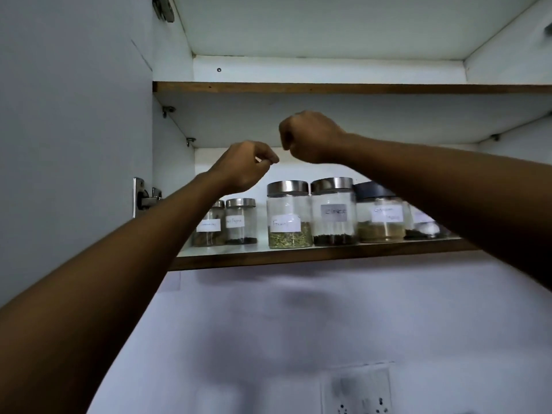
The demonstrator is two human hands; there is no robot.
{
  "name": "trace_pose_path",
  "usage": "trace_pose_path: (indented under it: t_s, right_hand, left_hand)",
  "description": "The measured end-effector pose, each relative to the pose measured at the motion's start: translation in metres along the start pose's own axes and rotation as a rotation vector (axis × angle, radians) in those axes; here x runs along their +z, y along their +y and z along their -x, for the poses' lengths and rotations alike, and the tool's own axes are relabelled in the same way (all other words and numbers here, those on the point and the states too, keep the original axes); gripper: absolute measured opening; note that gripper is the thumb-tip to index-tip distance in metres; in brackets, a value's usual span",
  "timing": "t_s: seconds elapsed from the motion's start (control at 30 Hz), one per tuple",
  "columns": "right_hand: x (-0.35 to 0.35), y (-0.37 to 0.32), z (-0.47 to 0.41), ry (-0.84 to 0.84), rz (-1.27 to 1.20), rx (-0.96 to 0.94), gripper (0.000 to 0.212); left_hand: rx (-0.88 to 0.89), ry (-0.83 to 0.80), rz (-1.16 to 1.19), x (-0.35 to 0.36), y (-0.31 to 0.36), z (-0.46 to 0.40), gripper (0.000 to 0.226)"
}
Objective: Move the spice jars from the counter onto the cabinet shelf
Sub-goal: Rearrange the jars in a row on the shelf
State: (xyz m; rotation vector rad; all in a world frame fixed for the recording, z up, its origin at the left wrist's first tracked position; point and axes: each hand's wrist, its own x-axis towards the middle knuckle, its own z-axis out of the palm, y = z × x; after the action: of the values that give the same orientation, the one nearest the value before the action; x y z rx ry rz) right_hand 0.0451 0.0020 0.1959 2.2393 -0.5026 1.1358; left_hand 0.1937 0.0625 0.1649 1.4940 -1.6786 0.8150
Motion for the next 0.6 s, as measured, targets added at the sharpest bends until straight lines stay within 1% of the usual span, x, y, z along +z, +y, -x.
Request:
trace_pose_path:
  t_s: [0.07, 0.17, 0.23, 0.3, 0.43, 0.6]
  right_hand:
    - [-0.012, 0.013, 0.007, -0.091, -0.041, 0.05, 0.023]
    - [-0.025, 0.027, 0.021, -0.27, -0.075, 0.112, 0.026]
    - [-0.029, 0.032, 0.032, -0.389, -0.071, 0.147, 0.029]
    - [-0.028, 0.034, 0.041, -0.471, -0.074, 0.173, 0.031]
    - [-0.019, 0.033, 0.054, -0.539, -0.087, 0.194, 0.035]
    - [-0.007, 0.035, 0.059, -0.491, -0.09, 0.176, 0.032]
  left_hand:
    - [-0.001, -0.086, -0.038, 0.001, 0.013, -0.003, 0.027]
    - [-0.036, -0.202, -0.059, 0.002, 0.028, -0.005, 0.03]
    - [-0.063, -0.252, -0.072, 0.002, 0.034, -0.004, 0.031]
    - [-0.082, -0.3, -0.102, 0.005, 0.034, -0.003, 0.03]
    - [-0.093, -0.364, -0.148, 0.013, 0.034, 0.002, 0.026]
    - [-0.1, -0.299, -0.147, 0.019, 0.03, 0.004, 0.026]
